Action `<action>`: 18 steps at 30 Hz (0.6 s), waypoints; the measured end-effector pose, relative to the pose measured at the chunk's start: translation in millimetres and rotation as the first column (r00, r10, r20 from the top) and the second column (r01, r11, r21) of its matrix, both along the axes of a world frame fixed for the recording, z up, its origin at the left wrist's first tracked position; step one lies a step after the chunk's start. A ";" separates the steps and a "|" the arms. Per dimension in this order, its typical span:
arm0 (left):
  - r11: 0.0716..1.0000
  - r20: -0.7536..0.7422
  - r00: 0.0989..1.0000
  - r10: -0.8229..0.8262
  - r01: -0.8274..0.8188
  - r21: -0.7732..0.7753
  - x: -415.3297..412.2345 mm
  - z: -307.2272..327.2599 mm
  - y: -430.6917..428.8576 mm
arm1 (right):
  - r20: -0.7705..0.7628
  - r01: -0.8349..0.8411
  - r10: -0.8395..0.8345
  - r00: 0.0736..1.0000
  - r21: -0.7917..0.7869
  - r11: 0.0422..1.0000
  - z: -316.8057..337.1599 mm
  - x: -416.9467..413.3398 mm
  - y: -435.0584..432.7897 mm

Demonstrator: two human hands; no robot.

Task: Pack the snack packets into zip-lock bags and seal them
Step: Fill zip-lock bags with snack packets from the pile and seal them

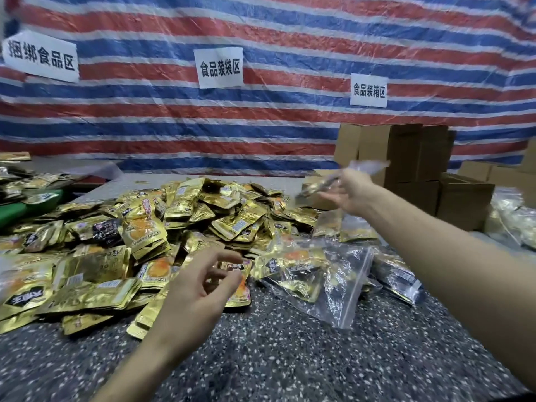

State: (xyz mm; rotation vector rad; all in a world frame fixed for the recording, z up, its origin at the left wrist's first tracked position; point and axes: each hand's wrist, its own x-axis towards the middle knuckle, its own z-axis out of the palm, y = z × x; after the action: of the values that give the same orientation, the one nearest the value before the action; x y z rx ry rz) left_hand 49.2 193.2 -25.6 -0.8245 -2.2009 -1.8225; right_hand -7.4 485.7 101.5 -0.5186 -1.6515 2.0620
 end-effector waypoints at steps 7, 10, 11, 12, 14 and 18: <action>0.995 0.048 0.998 -0.044 0.048 -0.092 2.9 -8.4 -7.8 | 0.207 -0.144 0.146 0.967 -0.025 0.989 -55.0 -6.0 -7.1; 0.994 0.046 0.999 -0.018 0.022 -0.102 5.5 -7.8 -13.9 | 0.240 -0.206 0.189 0.952 0.047 0.978 -59.2 5.7 -23.2; 0.995 0.043 0.999 -0.011 0.015 -0.100 6.9 -7.0 -16.0 | 0.257 -0.236 0.209 0.944 0.080 0.969 -60.4 11.1 -30.6; 0.995 0.044 0.999 -0.005 0.009 -0.097 9.1 -6.2 -18.2 | 0.270 -0.269 0.233 0.934 0.107 0.957 -61.2 16.6 -38.6; 0.995 0.050 0.999 0.004 0.001 -0.103 13.4 -5.7 -23.2 | 0.281 -0.336 0.288 0.915 0.138 0.932 -63.1 27.3 -55.9; 0.992 0.060 0.996 0.061 -0.055 -0.111 18.3 -4.4 -42.4 | 0.257 -0.453 0.405 0.877 0.164 0.877 -67.3 44.2 -90.4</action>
State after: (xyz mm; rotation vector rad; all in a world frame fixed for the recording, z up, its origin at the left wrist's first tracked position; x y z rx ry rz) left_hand 67.5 150.7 -30.1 -0.7232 -2.3561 -1.7386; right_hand 36.8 395.3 34.1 -0.3251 -2.2675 2.1379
